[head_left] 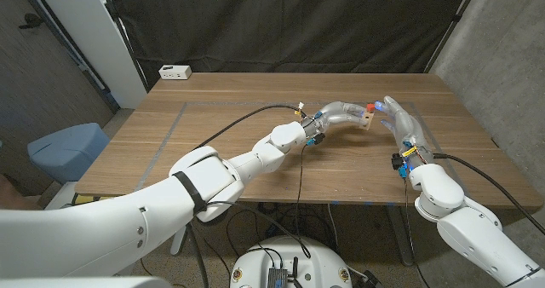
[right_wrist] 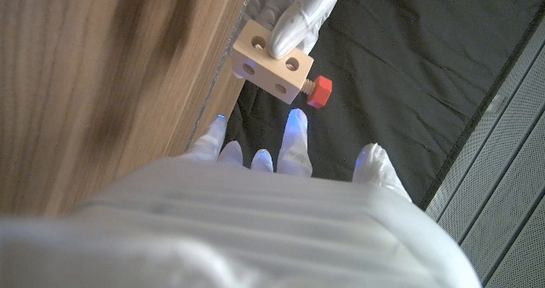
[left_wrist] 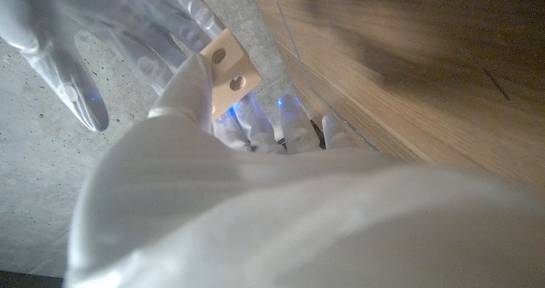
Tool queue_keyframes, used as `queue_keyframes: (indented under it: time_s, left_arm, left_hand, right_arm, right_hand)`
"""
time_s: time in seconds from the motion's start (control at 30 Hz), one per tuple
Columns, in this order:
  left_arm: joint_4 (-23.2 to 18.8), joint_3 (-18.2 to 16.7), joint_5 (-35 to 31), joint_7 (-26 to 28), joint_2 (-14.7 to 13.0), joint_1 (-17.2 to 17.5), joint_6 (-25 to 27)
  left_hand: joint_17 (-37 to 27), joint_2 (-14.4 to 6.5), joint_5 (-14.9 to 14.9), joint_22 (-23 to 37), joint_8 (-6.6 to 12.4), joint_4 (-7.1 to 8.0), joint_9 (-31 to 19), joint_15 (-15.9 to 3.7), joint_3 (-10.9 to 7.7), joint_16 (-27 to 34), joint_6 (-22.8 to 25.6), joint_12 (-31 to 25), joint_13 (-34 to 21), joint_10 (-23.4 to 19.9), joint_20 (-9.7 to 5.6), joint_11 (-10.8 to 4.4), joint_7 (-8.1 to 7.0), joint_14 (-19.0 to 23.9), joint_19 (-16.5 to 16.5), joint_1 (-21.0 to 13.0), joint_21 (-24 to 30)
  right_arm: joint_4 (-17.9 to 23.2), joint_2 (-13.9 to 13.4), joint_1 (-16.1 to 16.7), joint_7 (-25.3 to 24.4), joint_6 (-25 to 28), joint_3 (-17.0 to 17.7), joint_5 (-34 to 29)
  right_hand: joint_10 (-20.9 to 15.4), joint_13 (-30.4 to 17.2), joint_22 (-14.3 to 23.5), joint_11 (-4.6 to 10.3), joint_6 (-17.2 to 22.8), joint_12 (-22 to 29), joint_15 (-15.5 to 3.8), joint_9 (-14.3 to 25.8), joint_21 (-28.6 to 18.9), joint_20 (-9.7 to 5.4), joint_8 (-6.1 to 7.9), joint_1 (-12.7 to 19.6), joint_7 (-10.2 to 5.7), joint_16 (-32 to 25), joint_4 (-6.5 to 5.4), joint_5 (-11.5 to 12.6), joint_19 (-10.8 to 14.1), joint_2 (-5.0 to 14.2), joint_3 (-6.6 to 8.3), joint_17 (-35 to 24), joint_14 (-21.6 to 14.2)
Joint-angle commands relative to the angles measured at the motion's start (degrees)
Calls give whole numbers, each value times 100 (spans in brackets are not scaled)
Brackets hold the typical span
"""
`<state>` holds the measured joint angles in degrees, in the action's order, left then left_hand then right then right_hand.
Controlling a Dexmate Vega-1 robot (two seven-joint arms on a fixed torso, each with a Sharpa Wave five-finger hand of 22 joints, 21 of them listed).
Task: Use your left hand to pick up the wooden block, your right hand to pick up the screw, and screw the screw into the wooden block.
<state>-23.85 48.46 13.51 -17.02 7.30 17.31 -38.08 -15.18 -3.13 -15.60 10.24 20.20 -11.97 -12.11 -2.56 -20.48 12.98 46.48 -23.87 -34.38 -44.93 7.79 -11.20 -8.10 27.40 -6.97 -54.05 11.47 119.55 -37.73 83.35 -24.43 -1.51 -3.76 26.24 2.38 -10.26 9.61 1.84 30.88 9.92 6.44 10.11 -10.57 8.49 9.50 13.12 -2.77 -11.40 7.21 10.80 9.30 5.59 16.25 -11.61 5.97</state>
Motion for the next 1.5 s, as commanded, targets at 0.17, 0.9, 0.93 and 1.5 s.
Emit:
queue_keyframes:
  time_s: [0.17, 0.9, 0.93, 1.5]
  left_arm:
    - [-178, -13, -54, 40, -57, 92, -41]
    - [-99, -32, -38, 15, -18, 73, 40]
    - [-85, -32, -36, 13, -13, 66, 47]
    - [71, -37, 9, -21, 36, -22, 131]
  left_hand:
    - [-7, -376, -41, 23, 157, 314, -24, -394, -308, -17, 417, -111, -16, -41, -5, -15, 37, 52, 18, 307, 28]
    - [-8, -374, -38, 23, 161, 313, -23, -388, -308, -13, 426, -108, -16, -36, 2, -8, 43, 63, 11, 312, 30]
    - [-10, -378, -38, 23, 161, 316, -23, -388, -307, -12, 426, -110, -16, -40, 2, -5, 44, 62, 13, 314, 29]
    - [-9, -374, -37, 23, 166, 314, -23, -395, -309, -16, 439, -114, -18, -46, -4, -11, 56, 57, 12, 316, 29]
  right_arm:
    - [74, -66, 148, 32, -73, 92, -12]
    - [161, -10, 222, -31, -6, 113, -68]
    - [158, -3, 213, -35, -5, 106, -70]
    - [159, 28, 149, -75, 68, 53, -74]
  right_hand:
    - [7, -13, 18, 72, 135, 60, 4, 9, 9, 20, 111, -70, -47, 11, -34, -14, -17, 0, 8, -6, 68]
    - [-223, -11, 17, 213, 669, 141, -71, 13, -39, -5, 245, -37, 33, -44, 5, -8, 57, 44, 55, 21, -50]
    - [-235, -11, 17, 217, 702, 143, -70, 13, -40, -12, 252, -34, 41, -45, 7, -7, 61, 46, 58, 22, -56]
    - [-421, -9, 17, 295, 1038, 176, -147, 16, -57, -30, 300, -12, 93, -76, 27, -8, 129, 70, 89, 30, -156]
